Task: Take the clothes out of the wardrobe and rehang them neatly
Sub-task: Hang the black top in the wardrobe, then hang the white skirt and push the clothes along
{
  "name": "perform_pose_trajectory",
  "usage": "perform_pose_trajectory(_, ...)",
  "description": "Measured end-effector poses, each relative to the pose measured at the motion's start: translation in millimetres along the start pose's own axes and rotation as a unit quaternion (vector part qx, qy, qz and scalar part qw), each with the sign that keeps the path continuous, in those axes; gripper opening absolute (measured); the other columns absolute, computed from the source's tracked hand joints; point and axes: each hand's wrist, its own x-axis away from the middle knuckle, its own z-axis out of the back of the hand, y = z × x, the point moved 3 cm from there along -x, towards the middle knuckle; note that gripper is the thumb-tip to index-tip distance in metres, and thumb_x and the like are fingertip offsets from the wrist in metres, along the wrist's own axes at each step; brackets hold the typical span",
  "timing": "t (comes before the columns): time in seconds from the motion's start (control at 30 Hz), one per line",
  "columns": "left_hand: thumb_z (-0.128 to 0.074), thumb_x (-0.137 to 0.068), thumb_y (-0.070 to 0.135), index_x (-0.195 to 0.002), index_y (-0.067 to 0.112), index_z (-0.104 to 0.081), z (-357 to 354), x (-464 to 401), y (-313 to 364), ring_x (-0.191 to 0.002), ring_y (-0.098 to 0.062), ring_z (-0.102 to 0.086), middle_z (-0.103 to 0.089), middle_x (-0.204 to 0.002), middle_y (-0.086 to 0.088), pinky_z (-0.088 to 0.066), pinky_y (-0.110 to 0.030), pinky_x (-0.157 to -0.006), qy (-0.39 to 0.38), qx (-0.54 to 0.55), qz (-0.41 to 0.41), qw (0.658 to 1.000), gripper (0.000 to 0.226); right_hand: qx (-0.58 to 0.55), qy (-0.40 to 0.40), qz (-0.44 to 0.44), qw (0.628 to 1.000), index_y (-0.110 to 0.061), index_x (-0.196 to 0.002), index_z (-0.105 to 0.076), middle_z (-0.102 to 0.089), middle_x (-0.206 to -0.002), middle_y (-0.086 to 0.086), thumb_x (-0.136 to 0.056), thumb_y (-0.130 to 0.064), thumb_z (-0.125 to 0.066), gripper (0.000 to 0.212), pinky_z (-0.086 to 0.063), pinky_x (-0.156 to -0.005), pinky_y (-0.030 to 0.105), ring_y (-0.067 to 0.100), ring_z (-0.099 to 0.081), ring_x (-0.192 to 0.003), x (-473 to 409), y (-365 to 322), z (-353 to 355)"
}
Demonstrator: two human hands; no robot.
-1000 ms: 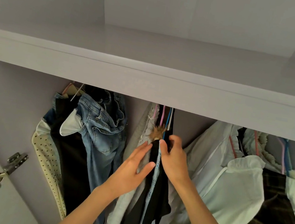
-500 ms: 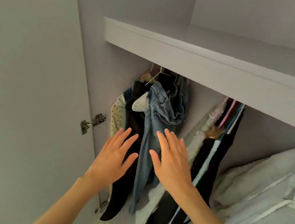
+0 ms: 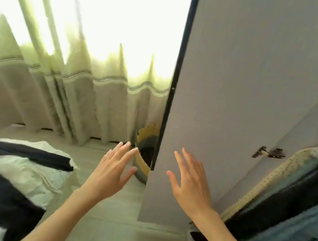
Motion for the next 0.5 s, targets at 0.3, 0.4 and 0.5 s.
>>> perform_pose_trajectory(0.3,-0.019,-0.085,0.058,-0.144,0.019,-0.028,79.6,200.5,-186.5,-0.143,-0.019,-0.013,-0.022,-0.153,-0.002,-0.01,-0.027,-0.112,0.102,-0.008,0.288,0.952,0.072,-0.101,-0.089,0.209,0.969,-0.012,-0.132,-0.051,-0.048,-0.138,0.016,-0.088,-0.027,-0.056,0.047,-0.024,-0.107,0.044,0.034,-0.043,-0.129,-32.7,-233.4,-128.2)
perform_pose_trajectory(0.4,-0.02,-0.09,0.056,-0.146,0.024,-0.021,96.6,267.0,-219.1,-0.143,-0.015,-0.006,-0.015,-0.155,0.001,-0.01,-0.026,-0.113,0.114,-0.015,0.379,0.918,0.064,-0.125,-0.124,0.284,0.943,-0.011,-0.132,-0.05,-0.048,-0.137,0.016,-0.087,-0.023,-0.063,0.048,-0.021,-0.107,0.042,0.034,-0.043,-0.129,-27.8,-302.7,-166.2)
perform_pose_trajectory(0.5,-0.007,-0.078,0.062,-0.146,0.026,-0.02,113.3,329.0,-239.9,-0.143,-0.014,-0.004,-0.013,-0.155,0.003,-0.005,-0.023,-0.112,0.151,-0.021,0.463,0.873,0.078,-0.165,-0.162,0.328,0.916,-0.011,-0.13,-0.052,-0.048,-0.138,0.013,-0.087,-0.028,-0.058,0.047,-0.024,-0.107,0.04,0.031,-0.042,-0.13,-19.0,-365.6,-195.5)
